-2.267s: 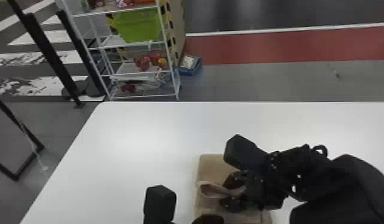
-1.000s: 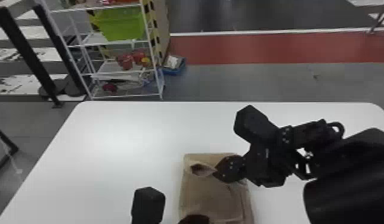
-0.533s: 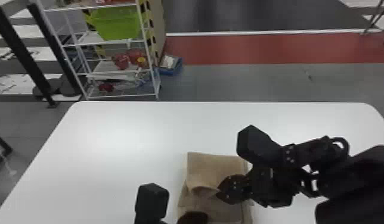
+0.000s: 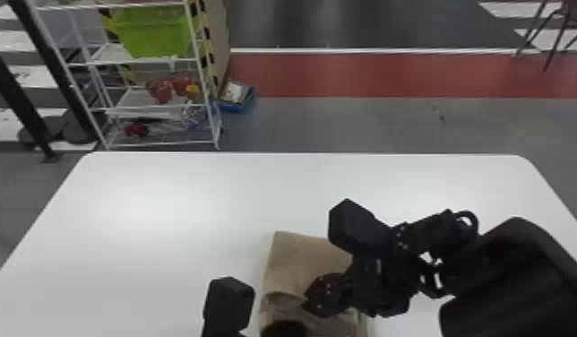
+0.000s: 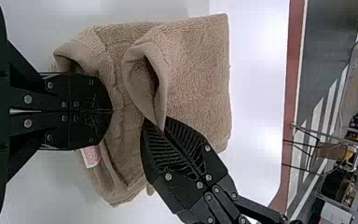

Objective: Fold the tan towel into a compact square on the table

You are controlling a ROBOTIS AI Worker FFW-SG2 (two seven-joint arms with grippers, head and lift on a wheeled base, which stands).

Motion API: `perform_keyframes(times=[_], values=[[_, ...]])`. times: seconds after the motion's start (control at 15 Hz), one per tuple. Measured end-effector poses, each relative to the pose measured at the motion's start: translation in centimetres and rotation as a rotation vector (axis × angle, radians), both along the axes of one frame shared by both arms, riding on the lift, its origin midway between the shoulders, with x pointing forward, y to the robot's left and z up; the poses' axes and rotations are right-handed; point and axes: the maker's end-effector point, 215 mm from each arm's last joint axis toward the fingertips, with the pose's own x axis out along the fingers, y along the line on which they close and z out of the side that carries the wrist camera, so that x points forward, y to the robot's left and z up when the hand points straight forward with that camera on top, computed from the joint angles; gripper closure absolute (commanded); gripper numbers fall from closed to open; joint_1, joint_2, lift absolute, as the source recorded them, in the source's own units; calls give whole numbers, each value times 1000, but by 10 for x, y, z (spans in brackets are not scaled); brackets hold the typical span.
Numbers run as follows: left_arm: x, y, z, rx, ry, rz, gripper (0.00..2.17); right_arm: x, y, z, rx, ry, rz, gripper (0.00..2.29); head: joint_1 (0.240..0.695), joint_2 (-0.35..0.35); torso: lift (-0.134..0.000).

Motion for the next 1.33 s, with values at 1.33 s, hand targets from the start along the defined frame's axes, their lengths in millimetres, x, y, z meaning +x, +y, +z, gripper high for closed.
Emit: perform_keyframes(times=[1.33], values=[[3, 6, 23, -6, -45, 19, 1875, -9, -7, -26, -8, 145, -50, 1403, 695, 34, -123]])
